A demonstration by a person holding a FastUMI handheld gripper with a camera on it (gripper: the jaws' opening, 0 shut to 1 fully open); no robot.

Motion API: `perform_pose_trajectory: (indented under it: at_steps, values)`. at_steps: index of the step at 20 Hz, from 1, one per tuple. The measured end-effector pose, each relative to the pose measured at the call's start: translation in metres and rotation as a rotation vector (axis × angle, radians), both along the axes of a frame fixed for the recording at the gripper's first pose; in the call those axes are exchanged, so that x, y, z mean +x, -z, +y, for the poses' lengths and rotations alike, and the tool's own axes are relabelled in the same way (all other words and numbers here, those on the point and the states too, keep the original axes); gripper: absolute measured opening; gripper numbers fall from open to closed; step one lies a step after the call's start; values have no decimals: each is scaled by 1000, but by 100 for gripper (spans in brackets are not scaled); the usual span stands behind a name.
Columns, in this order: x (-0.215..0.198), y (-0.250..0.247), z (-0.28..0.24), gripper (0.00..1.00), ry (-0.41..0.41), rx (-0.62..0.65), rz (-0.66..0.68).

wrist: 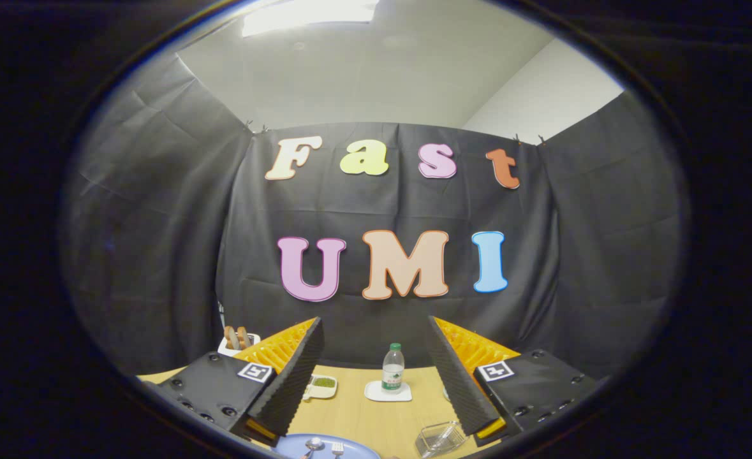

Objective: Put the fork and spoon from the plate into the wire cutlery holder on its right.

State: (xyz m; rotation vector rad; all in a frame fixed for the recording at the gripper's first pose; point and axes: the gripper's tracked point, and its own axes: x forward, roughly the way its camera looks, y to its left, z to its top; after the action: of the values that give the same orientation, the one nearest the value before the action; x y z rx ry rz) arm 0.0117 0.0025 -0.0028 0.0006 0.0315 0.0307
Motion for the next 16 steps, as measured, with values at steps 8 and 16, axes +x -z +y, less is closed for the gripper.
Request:
perform_pose_trajectory:
  at_steps: [8,16]
  values:
    - [6,4,8,100,-35,1,21]
    - [6,49,22,100,-96,8,150]
